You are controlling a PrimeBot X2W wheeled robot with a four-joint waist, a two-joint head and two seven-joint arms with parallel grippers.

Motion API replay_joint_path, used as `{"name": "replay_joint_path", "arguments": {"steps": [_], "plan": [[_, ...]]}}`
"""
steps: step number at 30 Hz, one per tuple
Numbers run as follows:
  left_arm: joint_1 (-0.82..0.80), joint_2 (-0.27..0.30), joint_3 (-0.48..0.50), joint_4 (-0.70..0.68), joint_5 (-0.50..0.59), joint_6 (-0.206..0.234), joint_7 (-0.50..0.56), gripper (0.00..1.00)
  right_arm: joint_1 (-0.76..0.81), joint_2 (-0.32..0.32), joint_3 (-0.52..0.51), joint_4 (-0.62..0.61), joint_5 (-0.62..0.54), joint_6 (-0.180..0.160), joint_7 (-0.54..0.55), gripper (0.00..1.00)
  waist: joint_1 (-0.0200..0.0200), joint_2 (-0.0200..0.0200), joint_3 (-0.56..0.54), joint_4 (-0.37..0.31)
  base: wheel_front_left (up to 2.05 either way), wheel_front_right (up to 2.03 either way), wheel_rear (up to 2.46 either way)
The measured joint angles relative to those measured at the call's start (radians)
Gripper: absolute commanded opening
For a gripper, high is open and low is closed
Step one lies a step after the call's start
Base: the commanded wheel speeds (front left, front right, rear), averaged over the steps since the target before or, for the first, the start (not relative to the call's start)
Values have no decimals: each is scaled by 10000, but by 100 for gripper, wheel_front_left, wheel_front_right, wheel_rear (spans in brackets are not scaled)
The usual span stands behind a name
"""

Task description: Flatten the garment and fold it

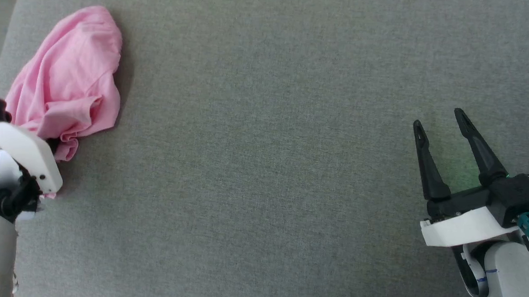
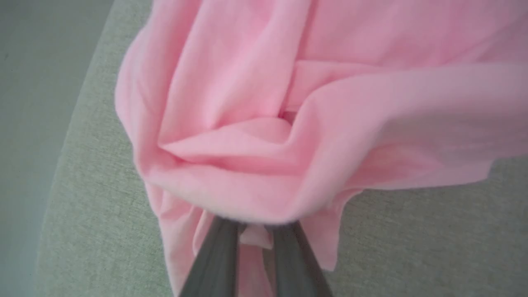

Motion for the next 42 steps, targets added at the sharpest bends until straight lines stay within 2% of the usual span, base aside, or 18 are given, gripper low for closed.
{"name": "replay_joint_path", "arguments": {"steps": [5,10,14,18,24,29,34,38,42], "plan": [[341,96,25,-54,-84,0,-1662,0,5,0,-19,153,291,0,-2,100,2,0,-580,-8,0,0,0],[296,640,435,-629,-36,-2,-3545,0,172,0,-71,309,629,0,-2,100,0,0,-1400,46,0,0,0],[117,909,598,-1392,236,4,-4759,0,411,0,-159,378,861,0,-4,100,-1,0,-2081,38,0,0,0],[-24,936,598,-2537,510,100,-5436,0,606,0,-224,430,974,0,-4,100,-1,0,-2712,-34,0,0,0],[41,706,443,-4646,744,771,-5545,0,798,2,-190,410,1104,0,-4,100,-3,0,-3446,-389,0,0,0],[845,-56,104,-6569,706,1363,-5311,0,808,-4,-151,330,1139,0,-4,100,-2,0,-3711,-984,0,0,0],[1599,-819,-704,-7883,742,1814,-4893,0,802,0,-222,203,1139,0,-4,100,-1,0,-3722,-1752,0,0,0],[1839,-1358,-1565,-8082,1087,1942,-4646,0,792,-6,-360,115,1149,0,-4,100,0,0,-3586,-2404,0,0,0],[1865,-1881,-2523,-7223,1574,1927,-4481,0,767,-4,-370,75,1281,0,-4,100,0,0,-3345,-3032,0,0,0]]}}
